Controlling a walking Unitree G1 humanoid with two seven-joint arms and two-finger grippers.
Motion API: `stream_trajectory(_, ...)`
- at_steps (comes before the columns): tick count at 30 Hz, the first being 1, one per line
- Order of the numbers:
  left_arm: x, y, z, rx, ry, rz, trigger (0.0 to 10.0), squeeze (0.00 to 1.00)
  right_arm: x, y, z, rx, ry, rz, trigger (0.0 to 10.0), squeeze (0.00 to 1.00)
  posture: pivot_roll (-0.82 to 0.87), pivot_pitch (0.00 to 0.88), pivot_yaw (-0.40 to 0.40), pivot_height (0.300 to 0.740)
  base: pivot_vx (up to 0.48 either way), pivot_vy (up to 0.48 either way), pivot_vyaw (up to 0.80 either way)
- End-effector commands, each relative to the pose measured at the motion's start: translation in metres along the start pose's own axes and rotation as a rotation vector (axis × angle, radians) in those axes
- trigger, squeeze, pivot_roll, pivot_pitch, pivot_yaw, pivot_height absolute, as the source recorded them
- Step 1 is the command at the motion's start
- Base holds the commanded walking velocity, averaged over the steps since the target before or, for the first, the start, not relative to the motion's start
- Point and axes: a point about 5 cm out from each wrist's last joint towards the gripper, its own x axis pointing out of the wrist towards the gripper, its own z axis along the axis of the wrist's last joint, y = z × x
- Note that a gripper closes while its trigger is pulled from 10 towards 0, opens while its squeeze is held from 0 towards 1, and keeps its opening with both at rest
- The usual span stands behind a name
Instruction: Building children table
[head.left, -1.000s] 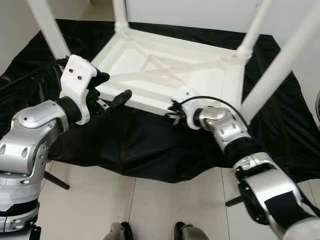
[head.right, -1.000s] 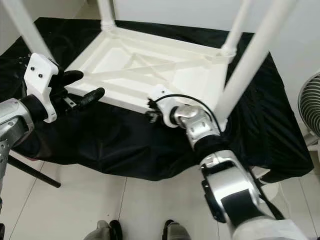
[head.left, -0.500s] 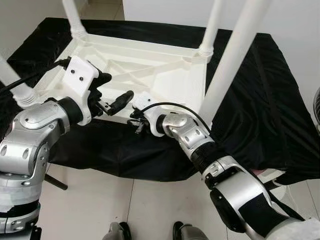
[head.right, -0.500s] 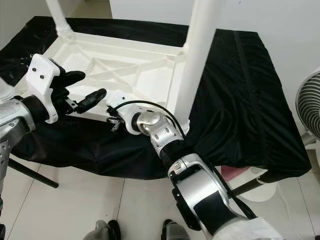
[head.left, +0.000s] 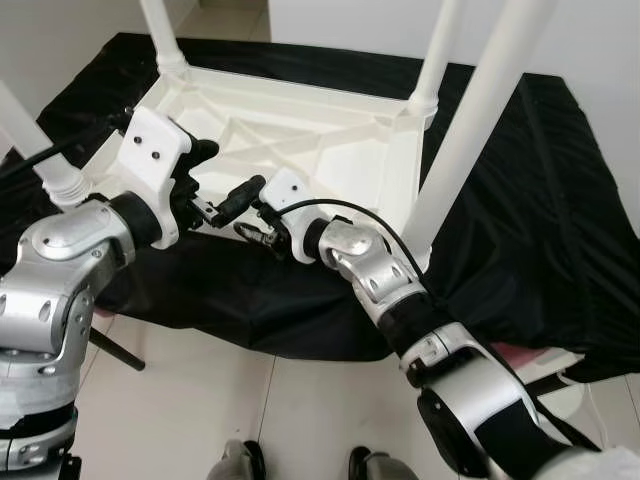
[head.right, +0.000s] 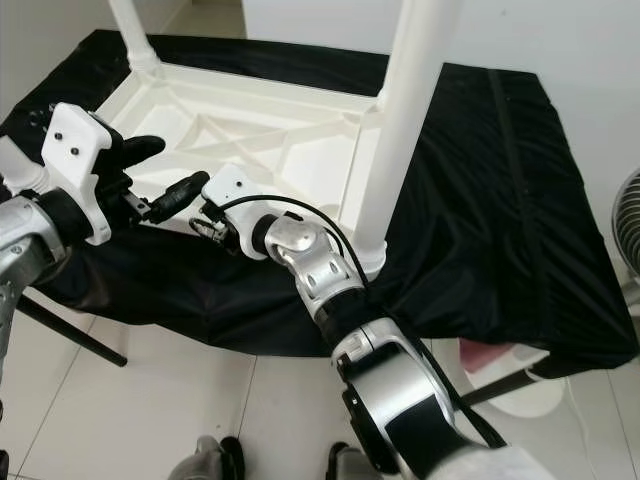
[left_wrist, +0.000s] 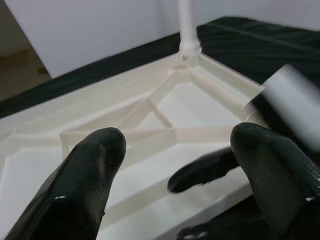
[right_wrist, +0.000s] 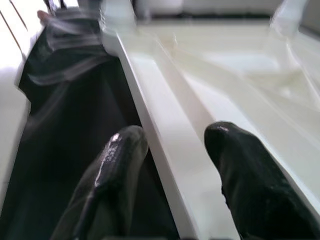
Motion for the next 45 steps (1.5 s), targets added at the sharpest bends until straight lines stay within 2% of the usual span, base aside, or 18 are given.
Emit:
stream_trajectory(1, -0.003, 0.009, -0.006, -0.037, 0.023, 0.105, 10.0, 0.0, -0.006, 0.002, 0.011, -0.011, -0.053, 0.033, 10.0, 0.0, -0.02, 0.167, 0.027, 0.74, 0.0, 0.0, 0.0)
stream_trajectory(2, -0.003, 0.014, -0.007, -0.056, 0.021, 0.127, 10.0, 0.0, -0.017, 0.005, 0.011, -0.021, -0.059, 0.054, 10.0, 0.0, -0.02, 0.167, 0.027, 0.74, 0.0, 0.0, 0.0)
stream_trajectory(3, -0.003, 0.014, -0.007, -0.056, 0.021, 0.127, 10.0, 0.0, -0.017, 0.005, 0.011, -0.021, -0.059, 0.054, 10.0, 0.0, -0.02, 0.167, 0.027, 0.74, 0.0, 0.0, 0.0)
stream_trajectory(4, -0.002, 0.019, -0.007, -0.079, 0.015, 0.154, 10.0, 0.0, -0.033, 0.009, 0.006, -0.052, -0.047, 0.07, 10.0, 0.0, -0.03, 0.166, 0.027, 0.74, 0.0, 0.0, 0.0)
stream_trajectory(6, -0.002, 0.019, -0.007, -0.079, 0.015, 0.154, 10.0, 0.0, -0.033, 0.009, 0.006, -0.052, -0.047, 0.07, 10.0, 0.0, -0.03, 0.166, 0.027, 0.74, 0.0, 0.0, 0.0)
stream_trajectory(9, -0.006, 0.036, 0.004, -0.123, -0.05, 0.215, 10.0, 0.0, -0.078, 0.017, -0.011, -0.062, 0.003, -0.03, 10.0, 0.0, -0.03, 0.163, 0.033, 0.74, 0.0, 0.0, 0.0)
stream_trajectory(13, -0.01, 0.038, 0.01, -0.146, -0.088, 0.18, 10.0, 0.0, -0.098, 0.023, -0.01, -0.037, -0.024, -0.102, 10.0, 0.0, -0.04, 0.154, 0.044, 0.74, 0.0, 0.0, 0.0)
stream_trajectory(17, -0.013, 0.03, 0.0, -0.1, -0.02, 0.102, 10.0, 0.0, -0.118, 0.034, 0.001, -0.006, -0.094, -0.149, 10.0, 0.0, -0.05, 0.144, 0.053, 0.74, 0.0, 0.0, 0.0)
stream_trajectory(22, -0.013, 0.026, -0.008, -0.097, 0.021, 0.076, 10.0, 0.0, -0.124, 0.035, 0.006, -0.002, -0.127, -0.173, 10.0, 0.0, -0.05, 0.143, 0.054, 0.74, 0.0, 0.0, 0.0)
stream_trajectory(23, -0.011, 0.011, -0.037, -0.043, 0.166, 0.013, 10.0, 0.0, -0.146, 0.031, 0.011, 0.015, -0.158, -0.323, 10.0, 0.0, -0.05, 0.135, 0.045, 0.74, 0.0, 0.0, 0.0)
stream_trajectory(24, -0.011, 0.011, -0.037, -0.043, 0.166, 0.013, 10.0, 0.0, -0.146, 0.031, 0.011, 0.015, -0.158, -0.323, 10.0, 0.0, -0.05, 0.135, 0.045, 0.74, 0.0, 0.0, 0.0)
stream_trajectory(25, -0.008, 0.001, -0.049, -0.04, 0.21, -0.037, 10.0, 0.0, -0.159, 0.025, 0.007, 0.035, -0.139, -0.452, 10.0, 0.0, -0.06, 0.124, 0.037, 0.74, 0.0, 0.0, 0.0)
stream_trajectory(26, -0.008, 0.001, -0.049, -0.04, 0.21, -0.037, 10.0, 0.0, -0.159, 0.025, 0.007, 0.035, -0.139, -0.452, 10.0, 0.0, -0.06, 0.124, 0.037, 0.74, 0.0, 0.0, 0.0)
stream_trajectory(28, -0.001, -0.018, -0.058, -0.059, 0.218, -0.131, 10.0, 0.0, -0.18, 0.019, 0.003, 0.051, -0.096, -0.641, 10.0, 0.0, -0.07, 0.107, 0.039, 0.74, 0.0, 0.0, 0.0)
stream_trajectory(30, -0.001, -0.018, -0.058, -0.059, 0.218, -0.131, 10.0, 0.0, -0.18, 0.019, 0.003, 0.051, -0.096, -0.641, 10.0, 0.0, -0.07, 0.107, 0.039, 0.74, 0.0, 0.0, 0.0)
stream_trajectory(32, 0.008, -0.032, -0.059, -0.11, 0.184, -0.194, 10.0, 0.0, -0.191, 0.011, 0.004, 0.012, -0.078, -0.776, 10.0, 0.0, -0.08, 0.105, 0.041, 0.74, 0.0, 0.0, 0.0)
stream_trajectory(37, 0.015, -0.039, -0.058, -0.126, 0.162, -0.222, 10.0, 0.0, -0.193, 0.004, 0.003, 0.01, -0.063, -0.863, 10.0, 0.0, -0.09, 0.095, 0.051, 0.74, 0.0, 0.0, 0.0)
stream_trajectory(45, 0.027, -0.043, -0.053, -0.056, 0.142, -0.276, 10.0, 0.0, -0.199, 0.013, -0.012, 0.046, 0.009, -1.0, 10.0, 0.0, -0.08, 0.098, 0.045, 0.74, 0.0, 0.0, 0.0)
